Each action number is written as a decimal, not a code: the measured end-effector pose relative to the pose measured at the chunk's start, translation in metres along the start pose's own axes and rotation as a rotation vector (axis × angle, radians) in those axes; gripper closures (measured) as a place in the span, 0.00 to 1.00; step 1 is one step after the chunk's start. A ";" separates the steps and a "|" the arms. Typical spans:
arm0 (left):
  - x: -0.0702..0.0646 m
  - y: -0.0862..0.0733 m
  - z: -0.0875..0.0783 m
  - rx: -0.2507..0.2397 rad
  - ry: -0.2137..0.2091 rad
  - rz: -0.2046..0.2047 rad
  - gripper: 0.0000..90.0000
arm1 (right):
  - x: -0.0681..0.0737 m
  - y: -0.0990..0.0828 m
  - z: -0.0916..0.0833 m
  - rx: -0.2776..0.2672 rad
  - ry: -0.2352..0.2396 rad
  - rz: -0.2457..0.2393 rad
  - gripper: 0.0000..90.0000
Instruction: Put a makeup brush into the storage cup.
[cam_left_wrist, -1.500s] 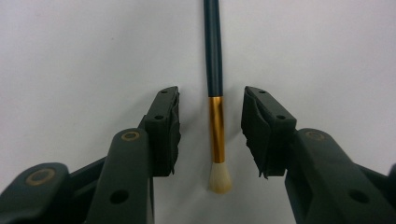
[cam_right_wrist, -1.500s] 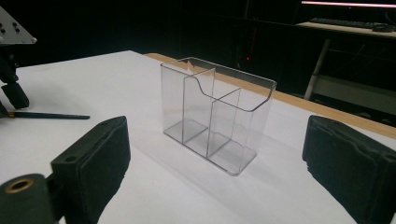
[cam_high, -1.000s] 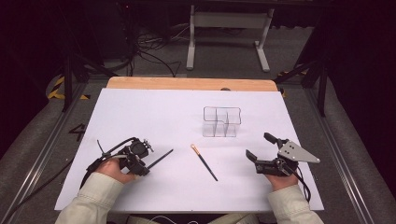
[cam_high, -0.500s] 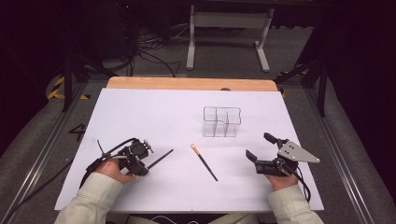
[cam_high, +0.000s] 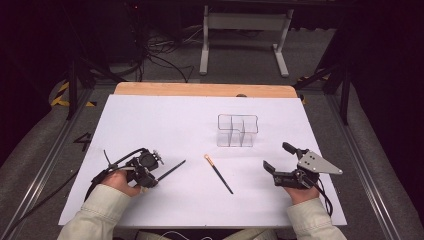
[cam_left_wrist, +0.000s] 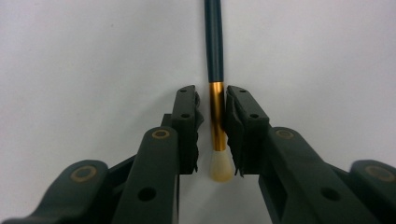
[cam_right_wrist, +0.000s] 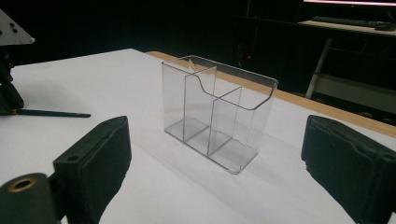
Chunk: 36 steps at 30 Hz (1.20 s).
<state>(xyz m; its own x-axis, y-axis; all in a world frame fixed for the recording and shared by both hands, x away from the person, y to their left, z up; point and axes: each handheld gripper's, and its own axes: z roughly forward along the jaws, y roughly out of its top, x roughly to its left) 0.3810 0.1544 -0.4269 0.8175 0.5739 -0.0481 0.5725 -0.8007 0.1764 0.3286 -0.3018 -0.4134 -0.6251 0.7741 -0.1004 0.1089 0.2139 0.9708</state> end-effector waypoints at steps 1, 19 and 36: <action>0.000 0.000 0.000 0.001 0.002 0.001 0.85 | 0.000 0.000 0.000 0.000 0.000 0.000 0.10; 0.002 -0.001 -0.001 -0.003 0.000 0.028 0.92 | -0.001 0.001 0.000 -0.003 0.004 -0.002 0.11; -0.014 0.001 -0.037 -0.089 -0.020 0.131 0.93 | 0.001 0.029 -0.006 -0.012 0.127 -0.029 0.20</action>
<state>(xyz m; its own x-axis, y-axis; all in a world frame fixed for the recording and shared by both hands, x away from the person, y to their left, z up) 0.3681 0.1520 -0.3900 0.8865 0.4612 -0.0380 0.4536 -0.8496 0.2692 0.3260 -0.2985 -0.3843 -0.7210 0.6855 -0.1009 0.0807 0.2277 0.9704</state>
